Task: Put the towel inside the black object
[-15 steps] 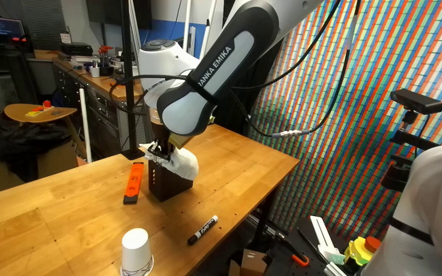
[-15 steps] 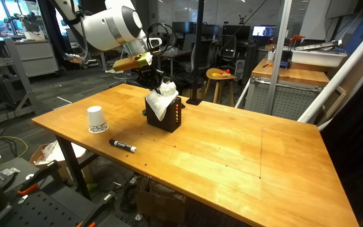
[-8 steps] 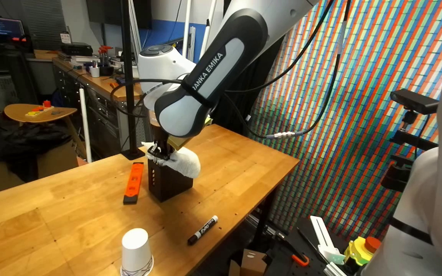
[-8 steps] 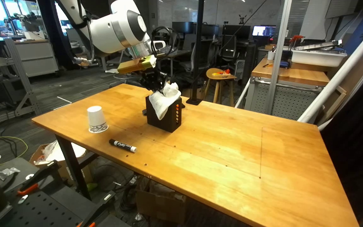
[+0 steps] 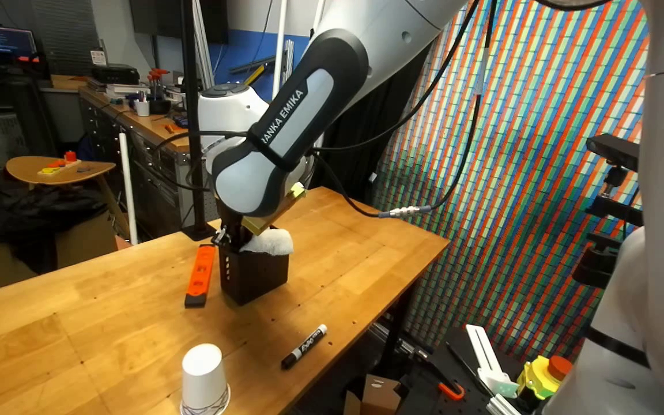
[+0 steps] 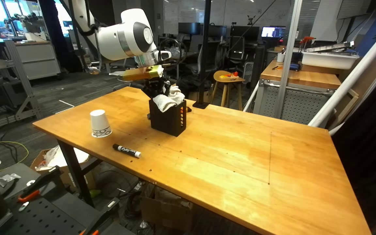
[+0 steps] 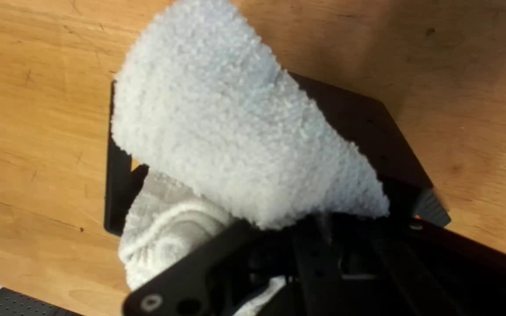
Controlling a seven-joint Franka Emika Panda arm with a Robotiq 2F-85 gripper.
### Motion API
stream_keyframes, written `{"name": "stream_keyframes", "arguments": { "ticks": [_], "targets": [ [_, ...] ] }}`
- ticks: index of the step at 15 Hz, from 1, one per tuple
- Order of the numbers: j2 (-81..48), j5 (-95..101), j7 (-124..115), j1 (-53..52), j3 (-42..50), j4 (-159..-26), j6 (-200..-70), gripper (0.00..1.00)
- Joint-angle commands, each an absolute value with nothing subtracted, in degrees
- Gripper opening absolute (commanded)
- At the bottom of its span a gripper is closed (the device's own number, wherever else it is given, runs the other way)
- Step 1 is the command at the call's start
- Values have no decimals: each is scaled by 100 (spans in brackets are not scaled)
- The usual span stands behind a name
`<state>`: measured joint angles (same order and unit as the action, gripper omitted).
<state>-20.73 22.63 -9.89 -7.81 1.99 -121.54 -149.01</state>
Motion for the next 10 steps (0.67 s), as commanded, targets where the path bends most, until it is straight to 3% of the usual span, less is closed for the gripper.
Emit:
{"name": "stream_keyframes", "arguments": {
  "ticks": [1, 3, 4, 10],
  "targets": [
    [-2348, 1236, -63, -478, -374, -12225, -15268, 3],
    [-2282, 474, 580, -251, -763, -12281, -15438, 6],
    [-2235, 215, 805, -189, -894, -12280, -15432, 30],
    [-1471, 393, 957, -347, -761, -12481, -15364, 73]
  ]
}}
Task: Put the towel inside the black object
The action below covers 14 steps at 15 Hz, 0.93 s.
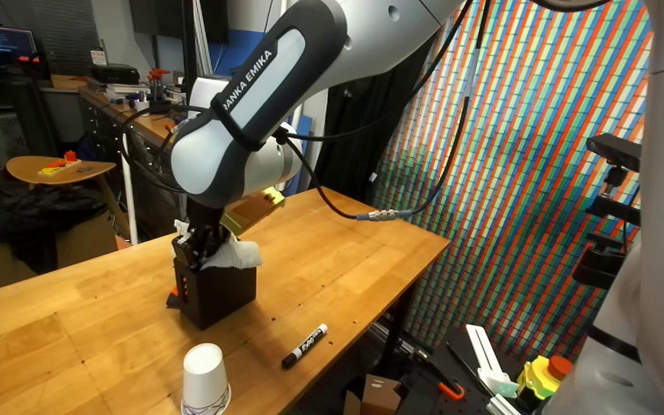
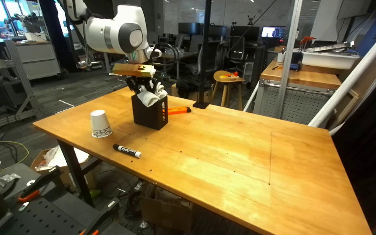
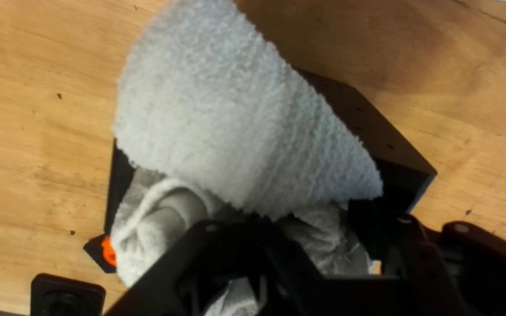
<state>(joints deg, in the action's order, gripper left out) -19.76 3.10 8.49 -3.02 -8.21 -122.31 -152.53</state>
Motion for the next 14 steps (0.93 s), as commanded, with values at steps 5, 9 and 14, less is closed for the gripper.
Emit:
{"name": "stream_keyframes", "arguments": {
  "ticks": [5, 9, 14],
  "targets": [
    [-985, 954, 795, -500, -601, -12590, -15271, 100],
    [-817, 1322, 696, -556, -566, -12638, -15262, 68],
    [-853, 1567, 580, -596, -549, -12639, -15251, 28]
  ]
}}
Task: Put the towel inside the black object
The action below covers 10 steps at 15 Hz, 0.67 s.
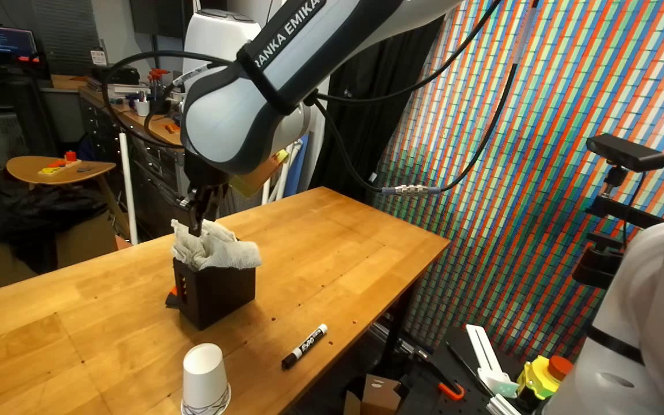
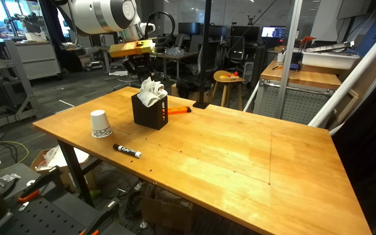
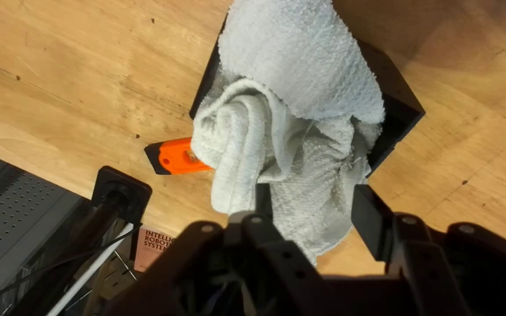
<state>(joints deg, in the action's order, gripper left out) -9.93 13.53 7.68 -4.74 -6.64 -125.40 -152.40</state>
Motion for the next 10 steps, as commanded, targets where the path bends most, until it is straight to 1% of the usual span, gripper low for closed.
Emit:
{"name": "stream_keyframes", "arguments": {
  "ticks": [1, 3, 4, 10],
  "targets": [
    [-873, 1590, 559, -596, -545, -12634, -15248, 21],
    [-915, 1659, 469, -601, -515, -12630, -15248, 5],
    [-934, 1654, 431, -594, -498, -12625, -15245, 1],
    [-1313, 1512, 148, -581, -384, -12500, -15203, 0]
  ]
}}
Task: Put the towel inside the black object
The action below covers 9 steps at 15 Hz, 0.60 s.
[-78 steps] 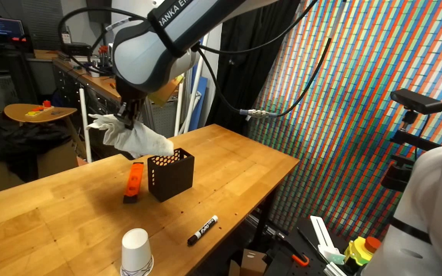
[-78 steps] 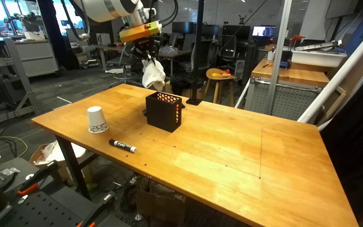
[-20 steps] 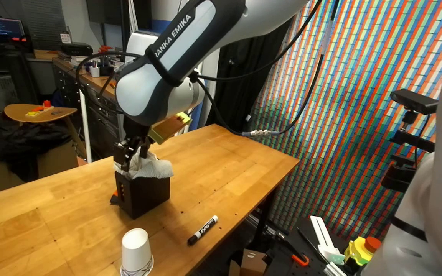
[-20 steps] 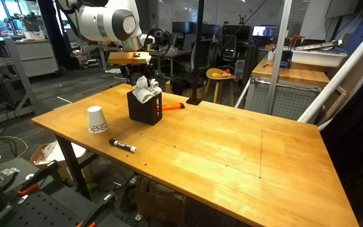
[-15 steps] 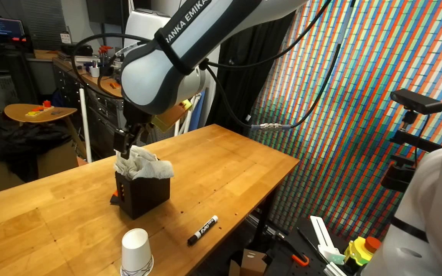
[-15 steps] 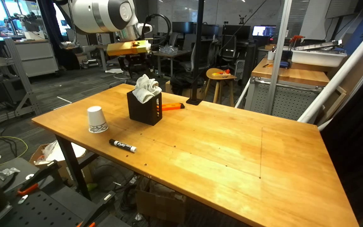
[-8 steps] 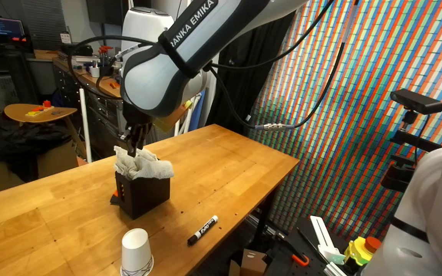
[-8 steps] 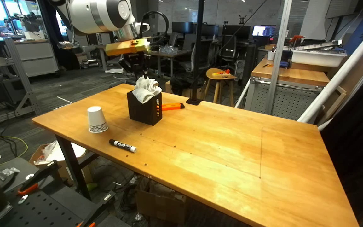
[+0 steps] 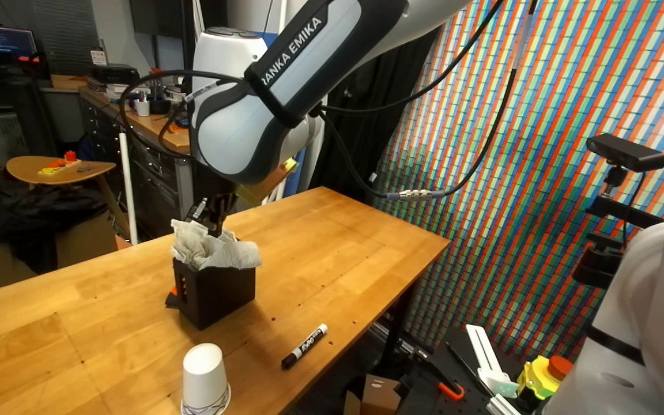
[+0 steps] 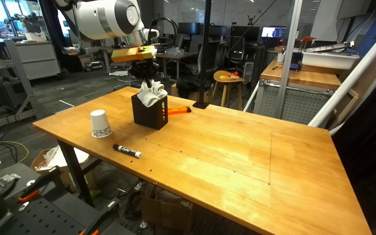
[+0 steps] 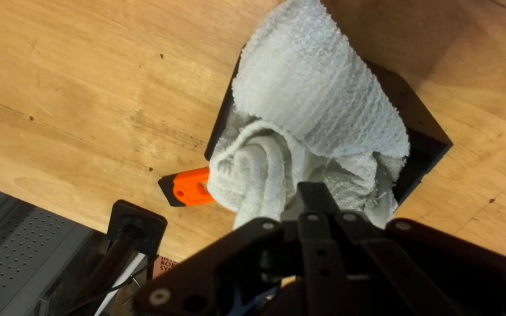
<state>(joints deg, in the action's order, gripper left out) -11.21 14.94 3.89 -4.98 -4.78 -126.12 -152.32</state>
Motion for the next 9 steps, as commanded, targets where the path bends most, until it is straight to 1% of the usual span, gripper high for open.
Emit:
{"name": "stream_keyframes", "arguments": {
  "ticks": [1, 9],
  "targets": [
    [-1400, 1505, 114, -592, -376, -12483, -15193, 0],
    [-2168, 1241, 177, -641, -458, -12277, -15146, 0]
  ]
}}
